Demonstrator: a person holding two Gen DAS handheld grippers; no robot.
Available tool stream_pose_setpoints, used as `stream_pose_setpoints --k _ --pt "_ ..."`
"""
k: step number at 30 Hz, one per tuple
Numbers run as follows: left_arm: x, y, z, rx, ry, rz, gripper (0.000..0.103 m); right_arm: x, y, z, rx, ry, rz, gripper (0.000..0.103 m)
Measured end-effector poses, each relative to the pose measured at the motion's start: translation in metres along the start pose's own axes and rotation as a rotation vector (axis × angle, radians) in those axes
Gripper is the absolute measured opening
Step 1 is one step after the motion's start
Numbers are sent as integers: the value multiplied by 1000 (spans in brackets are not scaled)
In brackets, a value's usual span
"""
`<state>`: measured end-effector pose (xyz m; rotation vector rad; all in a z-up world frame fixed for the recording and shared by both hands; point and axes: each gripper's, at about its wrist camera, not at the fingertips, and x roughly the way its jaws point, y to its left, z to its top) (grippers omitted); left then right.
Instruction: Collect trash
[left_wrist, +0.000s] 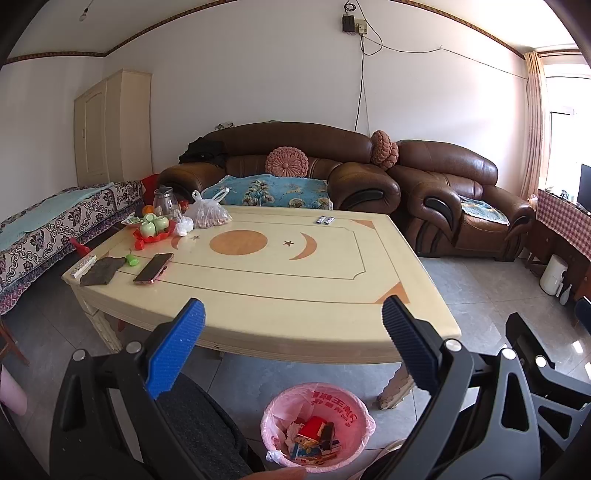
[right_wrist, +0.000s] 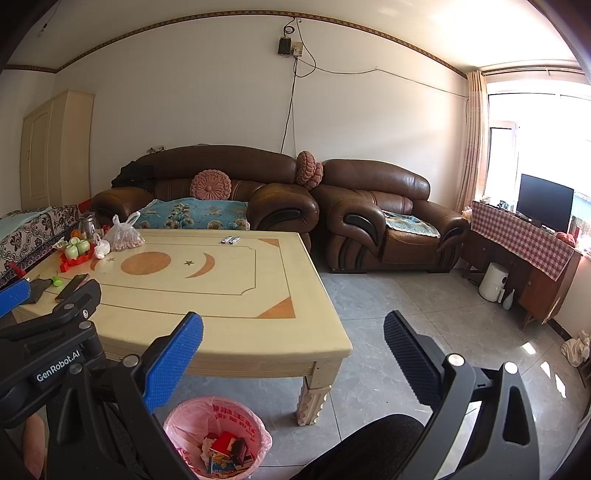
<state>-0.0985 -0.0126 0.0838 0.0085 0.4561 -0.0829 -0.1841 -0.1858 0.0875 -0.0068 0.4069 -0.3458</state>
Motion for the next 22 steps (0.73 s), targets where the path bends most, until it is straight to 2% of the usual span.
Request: stream_pose_setpoints --k 12,22 --pt "-1 -5 -2 10 -9 5 94 2 -1 1 4 4 -2 96" --pt "4 -4 -2 0 19 -8 94 5 -4 -1 5 10 0 96"
